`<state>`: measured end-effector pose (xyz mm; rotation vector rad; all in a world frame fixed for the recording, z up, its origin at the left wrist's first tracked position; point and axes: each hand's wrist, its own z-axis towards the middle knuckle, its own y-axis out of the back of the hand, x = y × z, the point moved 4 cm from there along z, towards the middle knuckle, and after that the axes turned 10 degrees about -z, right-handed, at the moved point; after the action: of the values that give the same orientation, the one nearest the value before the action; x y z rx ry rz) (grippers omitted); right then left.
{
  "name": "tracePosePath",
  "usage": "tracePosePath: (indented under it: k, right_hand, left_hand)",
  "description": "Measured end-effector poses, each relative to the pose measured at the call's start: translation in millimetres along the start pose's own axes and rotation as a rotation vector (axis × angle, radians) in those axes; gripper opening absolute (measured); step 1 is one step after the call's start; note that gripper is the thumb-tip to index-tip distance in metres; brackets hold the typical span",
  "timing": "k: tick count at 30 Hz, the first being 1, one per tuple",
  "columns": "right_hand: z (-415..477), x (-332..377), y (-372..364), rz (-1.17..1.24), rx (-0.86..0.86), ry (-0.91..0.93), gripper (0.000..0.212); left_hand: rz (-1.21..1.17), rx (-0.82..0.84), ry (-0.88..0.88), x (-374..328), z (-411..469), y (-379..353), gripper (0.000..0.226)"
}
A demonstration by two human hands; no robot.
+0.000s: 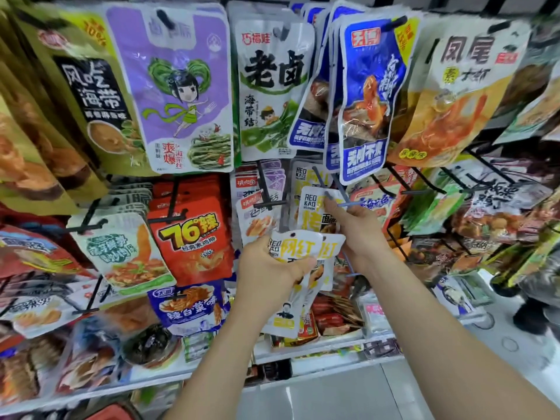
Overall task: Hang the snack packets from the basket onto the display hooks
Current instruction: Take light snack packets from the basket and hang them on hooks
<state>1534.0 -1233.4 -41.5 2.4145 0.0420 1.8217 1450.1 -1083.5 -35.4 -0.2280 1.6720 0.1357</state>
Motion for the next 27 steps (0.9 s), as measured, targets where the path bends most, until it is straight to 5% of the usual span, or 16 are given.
tracePosePath:
  k: [18,23,27]
  right_hand:
    - [26,6,5,-0.406,-0.111,-0.069,0.042]
    - [-39,-3,30,-0.264,0.148,-0.12,0.054]
    - [-71,-7,30,-0.153,0.327,-0.013,0.018]
  left_hand:
    - [-0.108,-0.012,0.101,8,-9,-6,0.029]
    - [-0.211,-0.003,0.137,8,-10,-7,0.026]
    - [-0.211,0.02,0.112,4,-17,-19,0.023]
